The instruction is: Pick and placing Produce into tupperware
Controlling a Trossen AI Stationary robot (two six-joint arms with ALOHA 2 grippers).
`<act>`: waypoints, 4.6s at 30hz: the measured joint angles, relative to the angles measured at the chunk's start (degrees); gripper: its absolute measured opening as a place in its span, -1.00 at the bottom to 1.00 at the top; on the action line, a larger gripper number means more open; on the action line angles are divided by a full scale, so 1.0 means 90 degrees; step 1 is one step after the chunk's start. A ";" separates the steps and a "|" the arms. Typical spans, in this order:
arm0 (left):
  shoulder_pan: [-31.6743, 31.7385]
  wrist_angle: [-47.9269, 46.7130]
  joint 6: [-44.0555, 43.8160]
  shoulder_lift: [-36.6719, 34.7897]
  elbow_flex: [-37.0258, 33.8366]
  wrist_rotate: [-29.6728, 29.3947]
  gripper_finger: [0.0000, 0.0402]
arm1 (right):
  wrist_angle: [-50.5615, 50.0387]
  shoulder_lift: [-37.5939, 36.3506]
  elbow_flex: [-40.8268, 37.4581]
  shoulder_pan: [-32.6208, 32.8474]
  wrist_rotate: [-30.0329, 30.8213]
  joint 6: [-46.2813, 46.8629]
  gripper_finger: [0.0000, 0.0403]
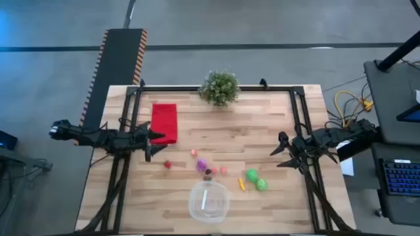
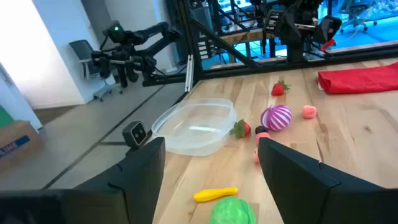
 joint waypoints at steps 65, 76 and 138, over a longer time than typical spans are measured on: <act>0.0002 0.1531 -0.0007 0.0000 -0.0029 0.0015 0.40 | 0.3926 -0.0002 0.0001 0.0000 0.2331 0.0306 0.24; -0.0001 0.4448 0.0503 0.0000 -0.0016 -0.0731 0.40 | 0.4518 0.0000 0.0004 0.0001 0.2505 -0.0044 0.24; 0.4454 -0.1655 0.4506 0.6963 0.6815 0.2225 -0.14 | 0.4796 0.0250 -0.0001 0.0000 0.5476 0.0624 0.24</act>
